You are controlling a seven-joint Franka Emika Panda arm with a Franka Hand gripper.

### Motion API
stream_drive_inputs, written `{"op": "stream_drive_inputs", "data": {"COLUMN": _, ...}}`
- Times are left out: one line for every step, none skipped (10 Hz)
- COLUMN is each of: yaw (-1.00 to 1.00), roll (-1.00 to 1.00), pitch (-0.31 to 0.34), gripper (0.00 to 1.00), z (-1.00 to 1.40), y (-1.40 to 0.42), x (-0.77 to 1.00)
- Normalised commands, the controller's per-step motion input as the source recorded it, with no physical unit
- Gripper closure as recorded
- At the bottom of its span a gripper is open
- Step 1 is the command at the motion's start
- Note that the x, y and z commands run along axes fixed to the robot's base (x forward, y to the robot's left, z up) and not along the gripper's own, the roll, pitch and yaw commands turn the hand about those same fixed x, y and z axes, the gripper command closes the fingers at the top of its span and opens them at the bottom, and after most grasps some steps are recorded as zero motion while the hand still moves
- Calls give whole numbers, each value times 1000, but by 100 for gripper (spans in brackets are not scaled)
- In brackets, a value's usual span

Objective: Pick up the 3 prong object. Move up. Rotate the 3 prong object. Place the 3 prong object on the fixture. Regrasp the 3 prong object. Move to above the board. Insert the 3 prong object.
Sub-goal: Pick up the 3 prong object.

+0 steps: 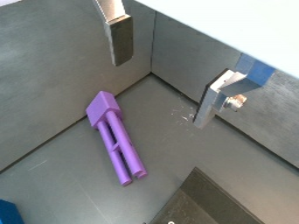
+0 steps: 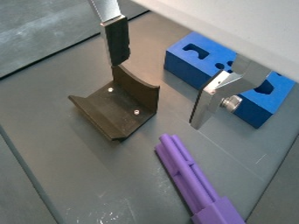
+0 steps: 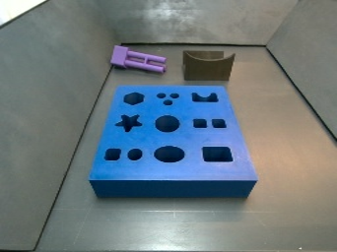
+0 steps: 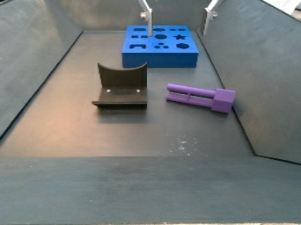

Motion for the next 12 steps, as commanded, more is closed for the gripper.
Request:
{"op": "stream_drive_inputs", "data": {"yaw": 0, "roll": 0, "pitch": -10, "gripper": 0, "z": -140, "y": 34, "x": -103}}
{"op": "stream_drive_inputs", "data": {"yaw": 251, "roll": 0, "pitch": -121, "gripper": 0, "z": -343, "y": 0, "x": -83}}
{"op": "stream_drive_inputs", "data": {"yaw": 529, "roll": 37, "pitch": -147, "gripper": 0, "z": -860, "y": -277, "x": -123}}
{"op": "stream_drive_inputs", "data": {"yaw": 860, "roll": 160, "pitch": 0, "gripper": 0, "z": -809, "y": -323, "x": -117}}
{"op": "stream_drive_inputs", "data": {"yaw": 891, "roll": 166, "pitch": 0, "gripper": 0, "z": -851, "y": -283, "x": -120}}
{"op": "stream_drive_inputs", "data": {"yaw": 960, "roll": 149, "pitch": 0, "gripper": 0, "z": -874, "y": -194, "x": -71}}
{"op": "stream_drive_inputs", "data": {"yaw": 957, "roll": 73, "pitch": -33, "gripper": 0, "z": -946, "y": -9, "x": -151}}
{"op": "stream_drive_inputs", "data": {"yaw": 900, "roll": 0, "pitch": -123, "gripper": 0, "z": -940, "y": 0, "x": -220}}
{"op": "stream_drive_inputs", "data": {"yaw": 823, "roll": 0, "pitch": -124, "gripper": 0, "z": -903, "y": 29, "x": -274}}
{"op": "stream_drive_inputs", "data": {"yaw": 800, "roll": 4, "pitch": -104, "gripper": 0, "z": -891, "y": 46, "x": -320}}
{"op": "stream_drive_inputs", "data": {"yaw": 806, "roll": 63, "pitch": -96, "gripper": 0, "z": -903, "y": 0, "x": -369}}
{"op": "stream_drive_inputs", "data": {"yaw": 740, "roll": 306, "pitch": -67, "gripper": 0, "z": -671, "y": 0, "x": -440}}
